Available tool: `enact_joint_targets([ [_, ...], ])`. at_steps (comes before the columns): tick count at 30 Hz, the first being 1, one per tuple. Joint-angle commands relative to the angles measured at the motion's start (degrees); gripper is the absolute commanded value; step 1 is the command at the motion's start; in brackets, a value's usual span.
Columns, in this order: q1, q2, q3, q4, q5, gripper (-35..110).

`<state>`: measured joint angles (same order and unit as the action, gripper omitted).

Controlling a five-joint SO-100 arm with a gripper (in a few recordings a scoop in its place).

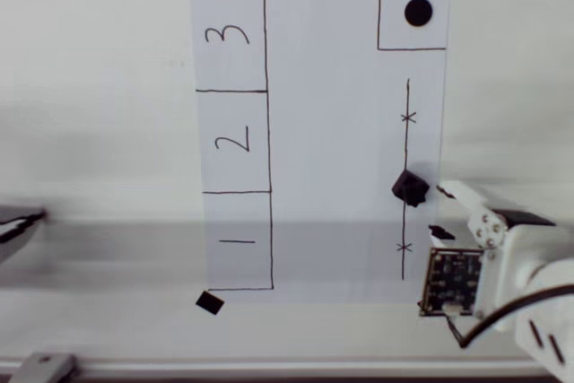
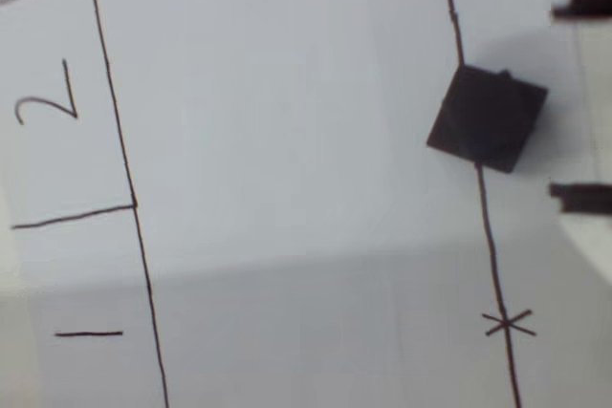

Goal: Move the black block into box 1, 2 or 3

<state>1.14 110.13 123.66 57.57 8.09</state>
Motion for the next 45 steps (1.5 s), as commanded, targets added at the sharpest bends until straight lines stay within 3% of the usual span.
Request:
enact_joint_targets([
  [1, 1.58, 0.18, -2.72, -3.08, 2.99, 23],
  [23, 0.62, -0.79, 7.91, -13.89, 5.45, 27],
  [45, -2.20, -8.53, 3.69, -19.25, 8.09, 28],
])
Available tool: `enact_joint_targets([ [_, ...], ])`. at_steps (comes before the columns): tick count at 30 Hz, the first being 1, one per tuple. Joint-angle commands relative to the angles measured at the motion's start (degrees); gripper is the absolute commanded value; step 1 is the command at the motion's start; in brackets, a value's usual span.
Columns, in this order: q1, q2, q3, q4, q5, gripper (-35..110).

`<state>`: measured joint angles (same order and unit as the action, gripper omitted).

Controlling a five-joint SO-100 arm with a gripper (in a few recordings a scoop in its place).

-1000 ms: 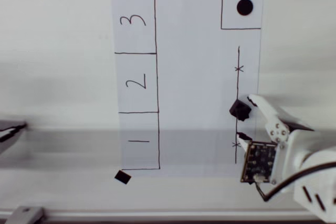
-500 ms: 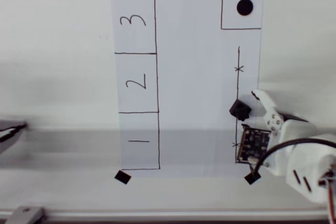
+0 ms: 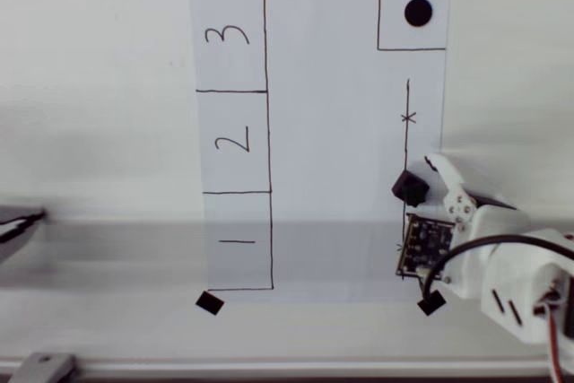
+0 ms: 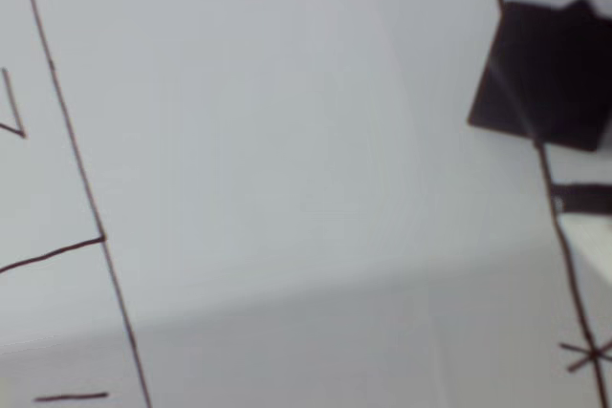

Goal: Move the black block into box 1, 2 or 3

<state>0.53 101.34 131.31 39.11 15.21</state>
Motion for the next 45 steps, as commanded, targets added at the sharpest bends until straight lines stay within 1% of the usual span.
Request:
enact_joint_targets([
  [1, -1.58, -0.44, -4.22, -0.88, 1.14, 28],
  [9, -2.02, -4.13, -6.24, -3.08, 1.93, 28],
  [15, -2.20, -4.22, -5.45, -3.43, 1.76, 22],
  [30, -0.88, -6.15, -3.52, -3.96, -0.26, 22],
  [33, -0.88, -6.24, -3.52, -3.96, -0.35, 18],
  [38, -0.88, -6.33, -3.34, -4.04, -0.62, 0],
  [45, 0.18, -5.89, -5.27, -3.16, -0.70, 0],
])
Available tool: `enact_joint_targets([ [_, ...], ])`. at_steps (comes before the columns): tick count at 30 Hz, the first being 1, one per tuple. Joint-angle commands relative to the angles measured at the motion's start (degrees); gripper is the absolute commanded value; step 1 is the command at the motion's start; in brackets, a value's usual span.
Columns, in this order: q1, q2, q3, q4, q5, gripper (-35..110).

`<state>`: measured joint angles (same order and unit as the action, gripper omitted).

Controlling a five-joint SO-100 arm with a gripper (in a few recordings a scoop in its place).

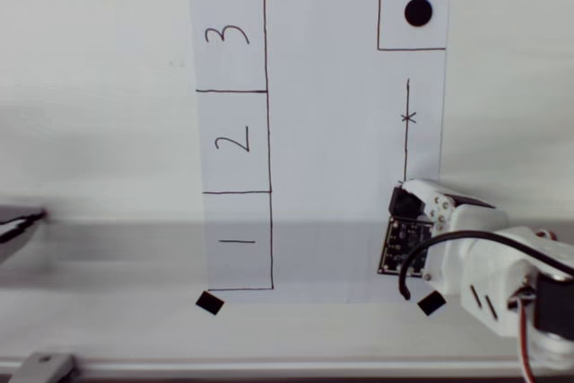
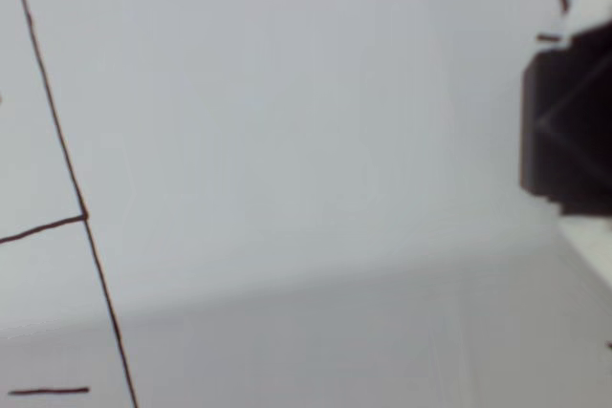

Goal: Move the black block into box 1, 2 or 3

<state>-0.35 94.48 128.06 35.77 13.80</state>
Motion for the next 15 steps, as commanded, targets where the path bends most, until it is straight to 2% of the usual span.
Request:
enact_joint_targets([
  [1, 1.41, 1.41, -3.60, 1.67, 0.44, 0],
  [10, 0.97, 1.85, -22.06, 15.82, 2.99, 0],
  [15, -1.05, -1.05, -27.51, 17.40, 4.31, 0],
])
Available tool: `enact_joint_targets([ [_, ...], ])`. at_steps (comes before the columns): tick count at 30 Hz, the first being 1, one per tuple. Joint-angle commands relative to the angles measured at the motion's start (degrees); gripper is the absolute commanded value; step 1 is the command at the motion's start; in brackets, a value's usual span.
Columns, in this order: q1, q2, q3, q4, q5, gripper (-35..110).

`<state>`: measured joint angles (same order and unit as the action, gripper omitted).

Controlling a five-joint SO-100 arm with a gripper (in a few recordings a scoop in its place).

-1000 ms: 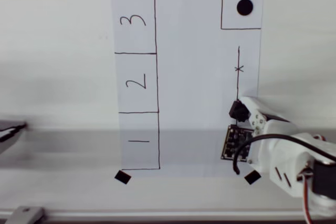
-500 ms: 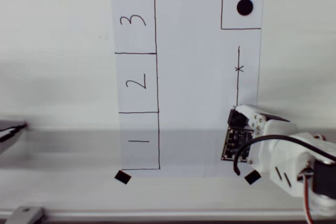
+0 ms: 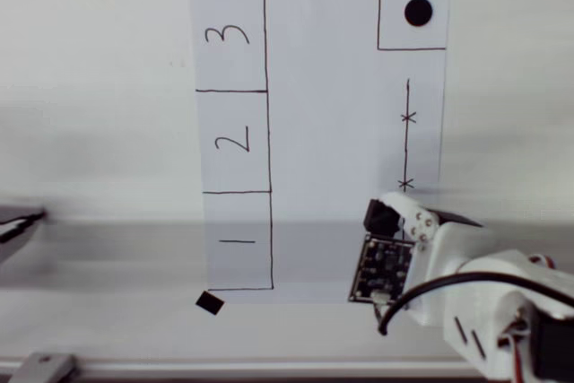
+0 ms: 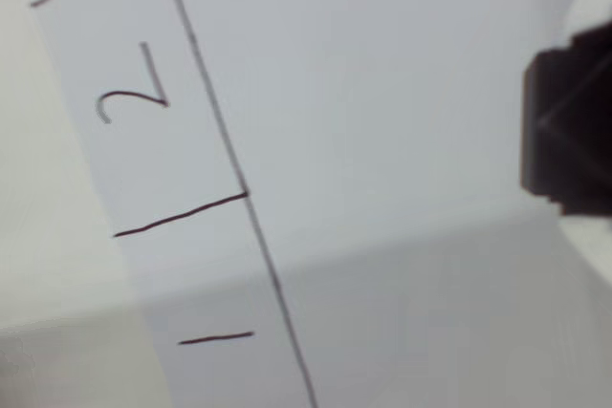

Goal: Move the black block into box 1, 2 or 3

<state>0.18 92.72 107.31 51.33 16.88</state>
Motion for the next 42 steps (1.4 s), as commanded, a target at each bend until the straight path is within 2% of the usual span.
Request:
enact_joint_targets([
  [1, -2.02, 0.44, -7.12, 1.85, 1.23, 0],
  [8, -4.75, -6.06, -13.54, 1.49, 2.37, 0],
  [22, -5.98, -29.27, -41.48, 1.85, 6.59, 0],
  [27, -5.27, -33.84, -50.27, 5.71, 7.65, 0],
  [42, -4.83, -41.13, -57.13, 7.12, 7.12, 0],
])
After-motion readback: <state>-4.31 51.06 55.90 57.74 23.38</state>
